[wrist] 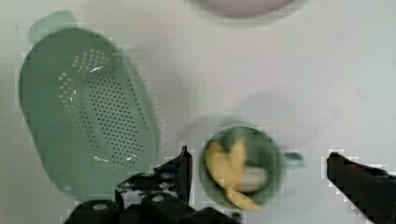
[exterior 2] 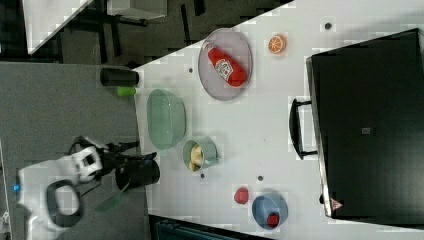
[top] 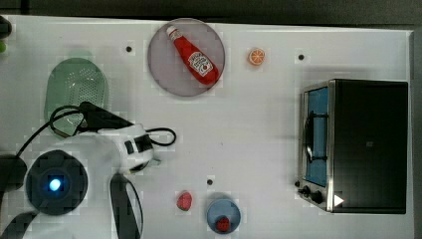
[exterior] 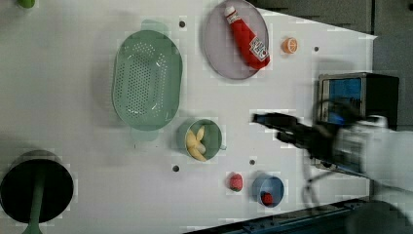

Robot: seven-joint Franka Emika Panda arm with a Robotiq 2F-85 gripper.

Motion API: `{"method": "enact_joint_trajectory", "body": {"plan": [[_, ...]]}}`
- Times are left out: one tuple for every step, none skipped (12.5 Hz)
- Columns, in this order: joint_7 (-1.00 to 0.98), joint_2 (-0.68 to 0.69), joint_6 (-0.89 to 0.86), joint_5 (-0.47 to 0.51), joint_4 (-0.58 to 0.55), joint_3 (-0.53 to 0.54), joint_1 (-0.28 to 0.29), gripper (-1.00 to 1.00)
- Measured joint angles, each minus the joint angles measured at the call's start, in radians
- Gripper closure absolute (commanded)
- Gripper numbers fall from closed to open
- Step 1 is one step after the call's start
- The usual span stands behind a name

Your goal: Pick Banana and place it in mug.

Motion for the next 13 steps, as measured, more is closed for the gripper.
{"method": "enact_joint_trajectory", "body": {"plan": [[0.0, -0.072, -0.111, 0.005, 0.02, -0.039, 0.0, -1.0], [0.0, -0.136, -0.218, 0.016, 0.051, -0.085, 0.0, -1.0], [0.0, -0.185, -0.317, 0.016, 0.1, -0.146, 0.0, -1.0], [-0.001, -0.21, -0.378, 0.013, 0.152, -0.205, -0.003, -1.0], [-0.001, -0.226, -0.412, -0.011, 0.187, -0.258, -0.003, -1.0], [-0.001, -0.228, -0.441, -0.056, 0.217, -0.307, -0.005, -1.0], [-0.001, -0.224, -0.449, -0.08, 0.23, -0.354, -0.006, -1.0], [-0.01, -0.212, -0.455, -0.135, 0.244, -0.389, -0.009, -1.0], [-0.018, -0.198, -0.467, -0.191, 0.26, -0.416, -0.016, -1.0], [-0.018, -0.187, -0.499, -0.199, 0.264, -0.425, -0.037, -1.0], [-0.017, -0.182, -0.517, -0.193, 0.264, -0.429, -0.055, -1.0], [-0.014, -0.176, -0.522, -0.183, 0.266, -0.432, -0.059, -1.0], [-0.011, -0.166, -0.539, -0.181, 0.266, -0.43, -0.059, -1.0]]}}
